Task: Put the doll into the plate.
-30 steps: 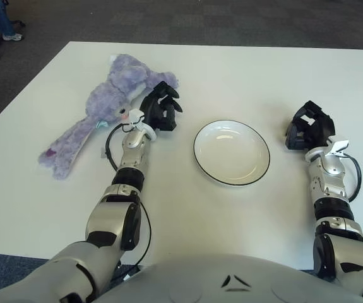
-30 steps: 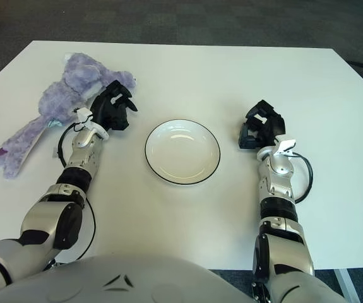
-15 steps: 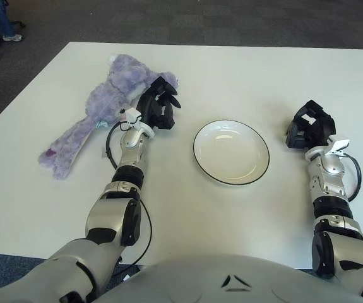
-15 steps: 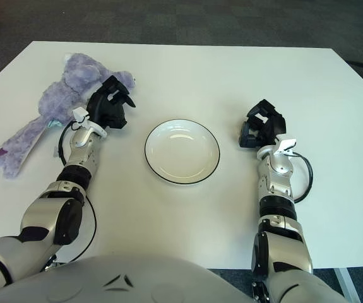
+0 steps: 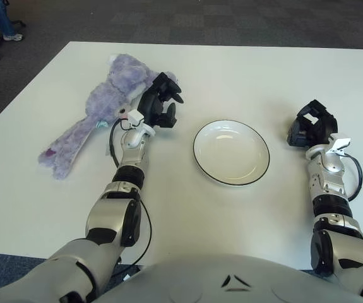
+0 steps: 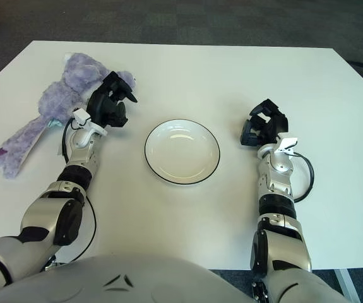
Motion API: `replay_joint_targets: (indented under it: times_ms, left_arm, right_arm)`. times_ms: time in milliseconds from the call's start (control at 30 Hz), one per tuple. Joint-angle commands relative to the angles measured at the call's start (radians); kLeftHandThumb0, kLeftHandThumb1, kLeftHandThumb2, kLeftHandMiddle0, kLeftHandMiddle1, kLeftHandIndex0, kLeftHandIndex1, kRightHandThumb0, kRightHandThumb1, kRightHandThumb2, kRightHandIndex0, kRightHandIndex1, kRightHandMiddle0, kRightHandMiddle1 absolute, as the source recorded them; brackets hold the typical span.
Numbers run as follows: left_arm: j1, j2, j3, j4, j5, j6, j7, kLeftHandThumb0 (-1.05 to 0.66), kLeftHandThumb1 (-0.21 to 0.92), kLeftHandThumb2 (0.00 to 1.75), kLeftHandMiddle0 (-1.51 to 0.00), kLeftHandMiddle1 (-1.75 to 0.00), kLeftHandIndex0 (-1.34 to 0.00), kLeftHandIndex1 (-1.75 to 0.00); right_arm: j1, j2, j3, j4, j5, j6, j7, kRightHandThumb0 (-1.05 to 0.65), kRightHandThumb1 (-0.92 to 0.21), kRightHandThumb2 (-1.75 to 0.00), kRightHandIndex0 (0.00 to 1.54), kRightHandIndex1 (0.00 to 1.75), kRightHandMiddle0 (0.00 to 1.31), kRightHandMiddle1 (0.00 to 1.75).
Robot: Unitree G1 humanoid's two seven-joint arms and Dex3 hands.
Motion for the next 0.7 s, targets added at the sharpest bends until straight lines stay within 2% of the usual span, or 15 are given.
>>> replay_joint_targets:
  times_ms: [0,167,400,500,667]
  left_arm:
    - [0.062,0.015,-0.008,-0.01,0.012,-0.018,0.016,-0.31,0.9,0.54,-0.25,-1.31,-0.19,-1.75]
    - [0.099,0.041,-0.021,-0.102,0.037,-0.031,0.031,-0.34,0.92,0.52,-0.18,-1.21,-0.19,-1.75]
    - [0.211,0.081,-0.053,-0.364,0.11,-0.003,0.075,-0.35,0.92,0.52,-0.06,-1.07,-0.18,-1.75]
    - [0.257,0.105,-0.056,-0.457,0.129,0.017,0.088,-0.52,0.77,0.7,-0.05,-1.01,-0.06,-1.38]
    - [0.307,0.134,-0.056,-0.555,0.152,0.047,0.111,-0.61,0.66,0.77,-0.02,-1.02,-0.01,-1.06]
  right_arm:
    - [0.047,0.037,0.002,0.029,0.011,0.049,-0.011,0.0,0.05,-1.72,0.91,1.7,0.65,1.75]
    - [0.047,0.044,-0.002,0.019,0.01,0.067,-0.021,0.0,0.04,-1.71,0.91,1.69,0.64,1.75]
    - [0.046,0.048,-0.003,0.002,0.007,0.091,-0.034,0.0,0.03,-1.7,0.9,1.7,0.63,1.75]
    - [0.045,0.05,-0.004,-0.004,0.008,0.099,-0.039,0.0,0.02,-1.69,0.9,1.7,0.62,1.75]
    - [0.045,0.052,-0.006,-0.007,0.009,0.105,-0.042,0.0,0.02,-1.69,0.89,1.7,0.62,1.75]
